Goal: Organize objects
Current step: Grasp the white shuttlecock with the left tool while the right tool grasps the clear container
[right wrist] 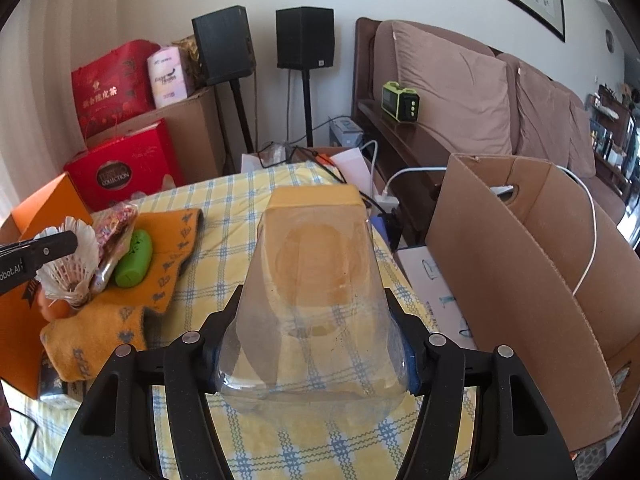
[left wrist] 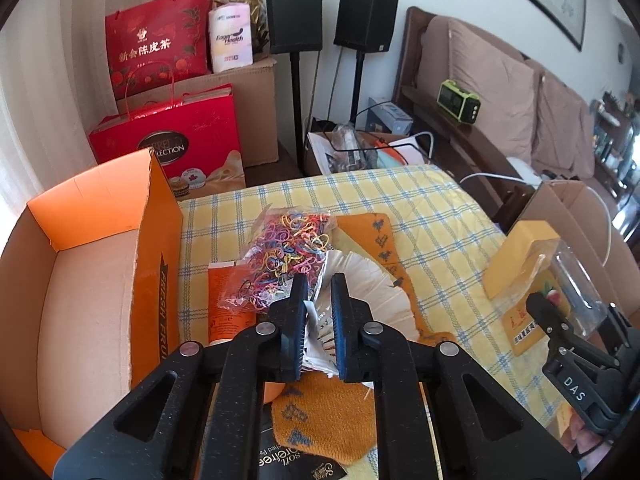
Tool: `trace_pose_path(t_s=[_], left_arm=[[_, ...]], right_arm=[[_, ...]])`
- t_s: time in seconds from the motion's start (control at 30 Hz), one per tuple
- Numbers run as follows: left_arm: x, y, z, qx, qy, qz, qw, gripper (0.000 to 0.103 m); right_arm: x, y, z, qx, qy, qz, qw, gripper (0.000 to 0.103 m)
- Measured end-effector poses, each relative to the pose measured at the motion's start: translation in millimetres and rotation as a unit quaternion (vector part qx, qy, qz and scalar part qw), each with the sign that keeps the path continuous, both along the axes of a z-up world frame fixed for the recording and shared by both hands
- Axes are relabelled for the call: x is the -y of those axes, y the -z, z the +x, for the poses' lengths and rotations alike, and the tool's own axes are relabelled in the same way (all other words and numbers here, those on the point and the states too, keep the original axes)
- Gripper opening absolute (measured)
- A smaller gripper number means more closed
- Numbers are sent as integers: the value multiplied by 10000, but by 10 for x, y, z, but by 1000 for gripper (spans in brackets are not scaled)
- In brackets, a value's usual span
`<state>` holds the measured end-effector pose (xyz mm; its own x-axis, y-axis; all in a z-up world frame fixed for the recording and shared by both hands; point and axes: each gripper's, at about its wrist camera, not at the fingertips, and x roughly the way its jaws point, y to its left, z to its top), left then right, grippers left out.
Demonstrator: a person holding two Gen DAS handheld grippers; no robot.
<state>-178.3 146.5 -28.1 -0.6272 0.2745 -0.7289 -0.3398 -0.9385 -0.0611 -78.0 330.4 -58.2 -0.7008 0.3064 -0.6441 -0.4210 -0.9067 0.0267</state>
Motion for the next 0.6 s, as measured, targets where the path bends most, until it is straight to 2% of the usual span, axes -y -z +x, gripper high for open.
trace_pose_path(t_s=[0.6], left_arm=[[348, -590, 356, -272, 50, 677, 9973, 10]], right_arm=[[258, -536, 198, -542, -296, 68, 9981, 64]])
